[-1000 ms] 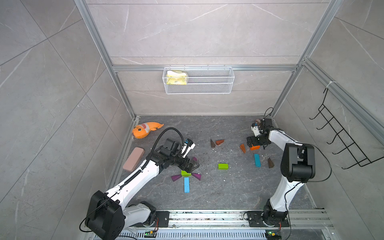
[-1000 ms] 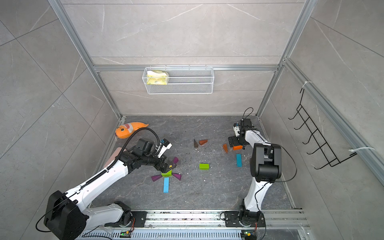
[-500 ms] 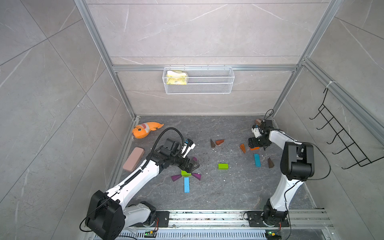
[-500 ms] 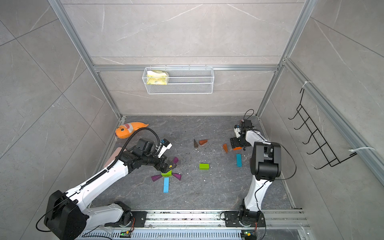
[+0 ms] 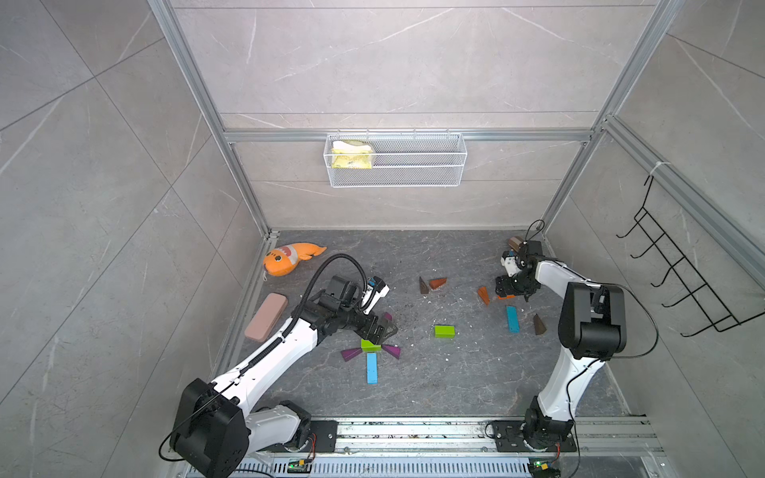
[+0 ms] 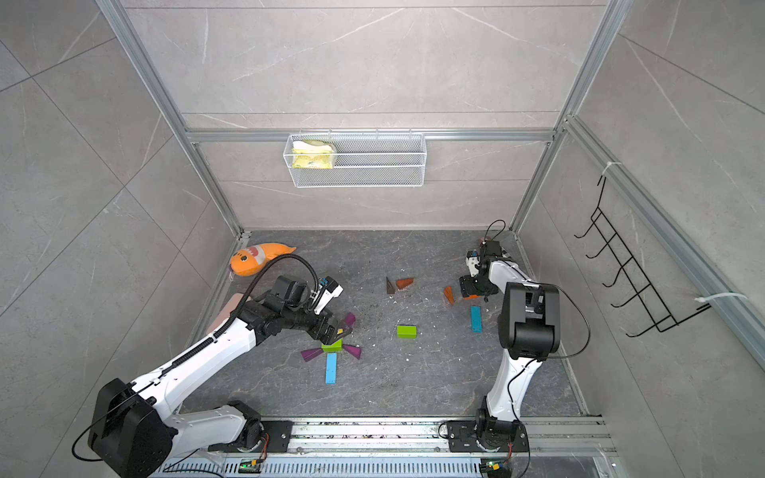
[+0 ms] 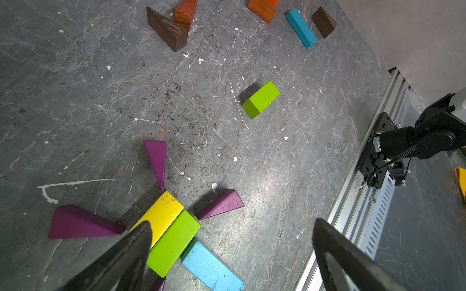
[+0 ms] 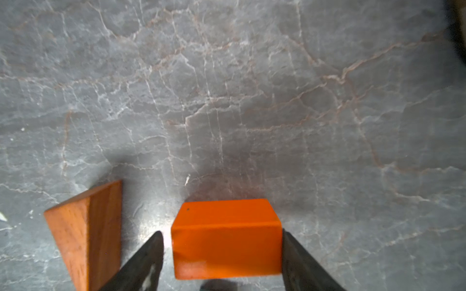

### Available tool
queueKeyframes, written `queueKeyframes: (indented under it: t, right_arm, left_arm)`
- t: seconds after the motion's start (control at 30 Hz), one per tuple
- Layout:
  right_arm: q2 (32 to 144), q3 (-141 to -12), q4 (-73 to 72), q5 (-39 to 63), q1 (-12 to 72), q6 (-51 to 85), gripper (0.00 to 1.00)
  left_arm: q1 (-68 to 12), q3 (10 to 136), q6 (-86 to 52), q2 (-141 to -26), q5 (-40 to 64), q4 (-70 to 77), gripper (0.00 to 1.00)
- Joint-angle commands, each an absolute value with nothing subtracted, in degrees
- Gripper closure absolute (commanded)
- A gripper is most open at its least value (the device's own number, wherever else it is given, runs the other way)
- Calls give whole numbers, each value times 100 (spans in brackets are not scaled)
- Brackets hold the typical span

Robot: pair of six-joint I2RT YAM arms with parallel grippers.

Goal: Assemble a small pinwheel with building blocks
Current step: Pick up the building block from the center of the board.

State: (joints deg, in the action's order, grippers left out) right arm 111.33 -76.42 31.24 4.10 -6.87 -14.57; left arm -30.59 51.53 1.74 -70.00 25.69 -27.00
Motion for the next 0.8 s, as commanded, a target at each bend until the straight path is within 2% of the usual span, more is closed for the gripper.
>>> queueKeyframes:
  t: [0.0,0.3,0.5,0.63,0.77]
  right_arm:
    - [11190,-7535,3342,422,-686,-1301,28]
    - [11109,-7507,3376,396,-686,-888,41]
    - [10311,-7133,3529,361,-568,90,47]
    - [9502,-6806,3965,75,-26,761,48]
    - [8744,-6521,4481,-309,917,1435,47]
  left_arm:
    - [-3059,5375,256,-6986,2739,-2707,0]
    - [-3054,5390,237,-6911,2743,-2698,0]
    - [-3056,5362,164,-6744,2801,-2625,0]
    - [-3057,5328,40,-6539,2774,-2541,0]
    - [-3047,5324,-110,-6363,2452,-2649,0]
